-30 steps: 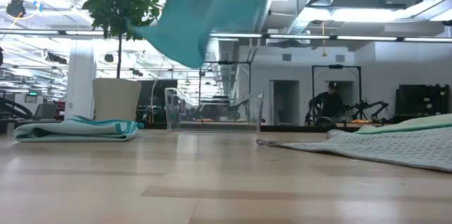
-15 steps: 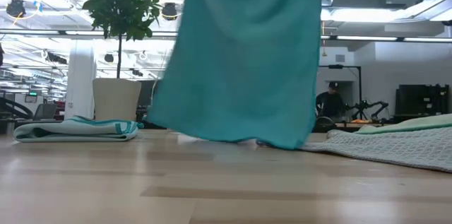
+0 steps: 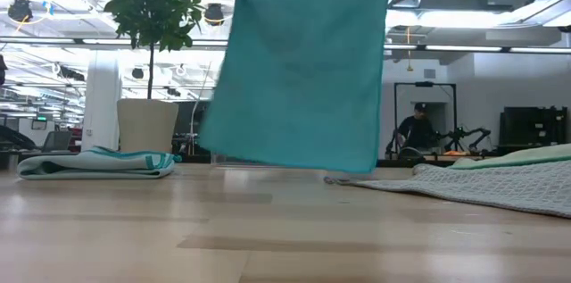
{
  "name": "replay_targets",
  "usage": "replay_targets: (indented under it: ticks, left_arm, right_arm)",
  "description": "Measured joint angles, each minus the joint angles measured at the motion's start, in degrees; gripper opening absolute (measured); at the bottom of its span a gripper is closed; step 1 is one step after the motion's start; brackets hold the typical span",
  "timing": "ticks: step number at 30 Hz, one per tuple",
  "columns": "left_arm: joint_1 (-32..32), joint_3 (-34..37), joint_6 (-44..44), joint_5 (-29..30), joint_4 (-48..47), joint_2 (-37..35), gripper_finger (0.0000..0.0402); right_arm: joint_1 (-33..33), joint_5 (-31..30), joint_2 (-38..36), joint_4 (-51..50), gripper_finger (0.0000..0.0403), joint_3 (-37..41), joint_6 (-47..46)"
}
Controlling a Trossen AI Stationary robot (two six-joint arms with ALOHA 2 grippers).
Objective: Fold microfiber towels
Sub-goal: Fold the blue microfiber cloth
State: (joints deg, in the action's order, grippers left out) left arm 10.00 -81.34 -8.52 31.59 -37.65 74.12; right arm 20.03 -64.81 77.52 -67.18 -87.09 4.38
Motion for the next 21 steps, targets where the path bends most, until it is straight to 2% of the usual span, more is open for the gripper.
replay_targets:
  ticks: [5,11,16,21]
  left_arm:
    - [-1.4,1.5,3.7,-4.1,-1.0,-0.1,0.0000]
    - [-9.1,9.1,12.7,-5.5,-3.0,0.0,0.0000]
    - [-18.5,16.1,23.8,-5.7,-3.3,0.0,0.0000]
    - [-27.6,21.6,35.4,-6.4,-1.1,0.0,0.0000]
  right_arm:
    - [2.0,1.5,0.5,-0.2,0.0017,1.2,-4.6]
    - [9.8,8.4,0.6,3.4,0.0019,6.7,-15.8]
    - [17.6,13.8,0.6,14.4,0.0019,14.1,-26.5]
    - [24.1,14.3,0.6,26.0,0.0021,21.5,-33.8]
